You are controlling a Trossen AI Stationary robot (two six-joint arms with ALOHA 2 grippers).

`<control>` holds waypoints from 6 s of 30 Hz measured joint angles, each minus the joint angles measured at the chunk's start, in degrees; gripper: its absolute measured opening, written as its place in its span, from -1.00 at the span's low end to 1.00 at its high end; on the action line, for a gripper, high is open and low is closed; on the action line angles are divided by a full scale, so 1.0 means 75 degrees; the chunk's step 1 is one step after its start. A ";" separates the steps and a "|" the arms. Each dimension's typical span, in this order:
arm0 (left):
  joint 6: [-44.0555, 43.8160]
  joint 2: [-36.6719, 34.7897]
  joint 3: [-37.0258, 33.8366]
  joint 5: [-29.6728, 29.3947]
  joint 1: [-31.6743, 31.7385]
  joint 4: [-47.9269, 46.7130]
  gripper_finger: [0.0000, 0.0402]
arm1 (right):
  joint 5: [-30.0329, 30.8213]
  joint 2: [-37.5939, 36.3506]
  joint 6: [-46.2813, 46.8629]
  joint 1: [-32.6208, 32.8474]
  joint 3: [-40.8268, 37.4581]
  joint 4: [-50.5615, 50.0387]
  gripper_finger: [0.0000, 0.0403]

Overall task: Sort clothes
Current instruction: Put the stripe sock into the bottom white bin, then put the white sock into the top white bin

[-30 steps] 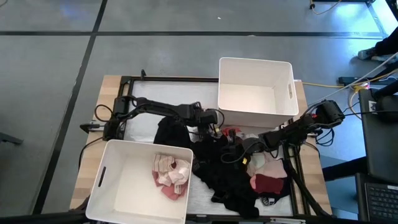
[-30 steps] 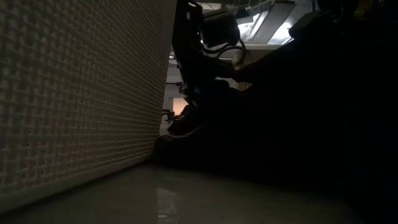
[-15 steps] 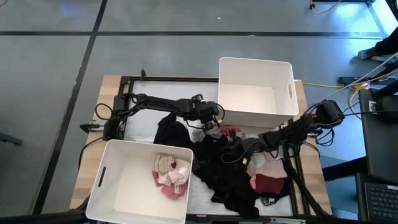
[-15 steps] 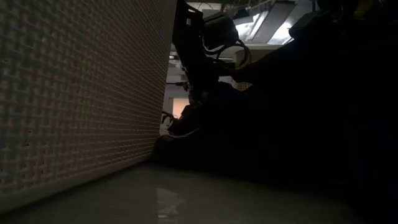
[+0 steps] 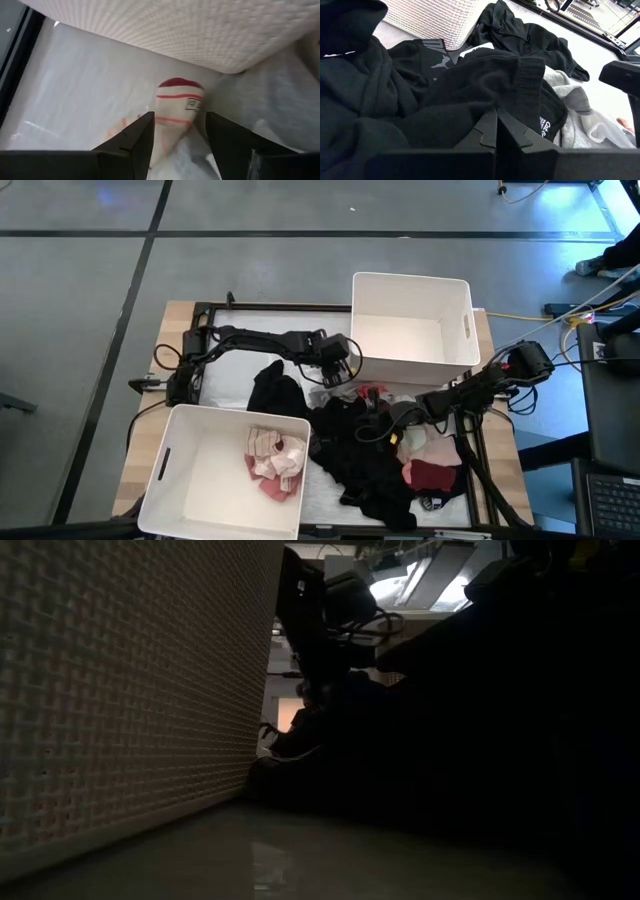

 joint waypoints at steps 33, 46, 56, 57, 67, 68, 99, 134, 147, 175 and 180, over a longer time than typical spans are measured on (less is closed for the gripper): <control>0.0045 -0.1182 -0.0177 -0.1001 -0.0865 0.0166 -0.96 | 0.0000 0.0000 -0.0003 0.0000 -0.0003 -0.0013 -0.97; -0.0221 -0.3344 -0.0176 -0.2137 -0.2248 -0.0565 -0.98 | 0.0003 0.0000 -0.0003 0.0000 -0.0003 0.0009 -0.97; -0.1289 -0.4670 -0.0173 -0.2128 -0.3764 -0.0404 -0.94 | 0.0061 0.0000 -0.0003 0.0000 -0.0003 0.0008 -0.97; -0.1443 -0.4792 -0.0173 -0.2128 -0.3934 -0.0399 -0.95 | 0.0061 0.0000 -0.0003 0.0000 -0.0003 0.0003 -0.97; -0.3797 -0.5553 -0.0169 -0.2124 -0.5628 -0.1050 -0.97 | -0.0292 0.0000 0.0236 0.0000 -0.0003 0.0005 -0.97; -0.4026 -0.5567 -0.0164 -0.2074 -0.5788 -0.1173 -0.97 | -0.0308 0.0000 0.0239 0.0000 -0.0003 0.0002 -0.97; -0.7822 -0.5450 -0.2149 -0.1988 -0.6861 -0.3128 -0.83 | -0.0338 0.0000 0.0248 0.0000 -0.0003 0.0081 -0.97; -0.5422 -0.5450 -0.2149 -0.6476 -0.8801 -0.3693 -0.20 | 0.2067 0.3331 -0.1576 -0.1740 0.7310 -0.8619 -0.01; -0.5435 -0.5453 -0.2146 -0.6560 -0.8798 -0.3753 -0.22 | 0.1014 0.3584 -0.1317 -0.2198 0.7379 -0.8920 -0.33; -0.5663 -0.5450 -0.2146 -0.6624 -0.8795 -0.3753 -0.22 | 0.2918 0.1905 -0.1565 -0.1414 0.7367 -0.9223 -0.99; -0.5682 -0.5450 -0.2146 -0.6627 -0.8795 -0.3753 -0.22 | 0.3164 0.1032 -0.1573 -0.1323 0.7367 -0.9208 -0.99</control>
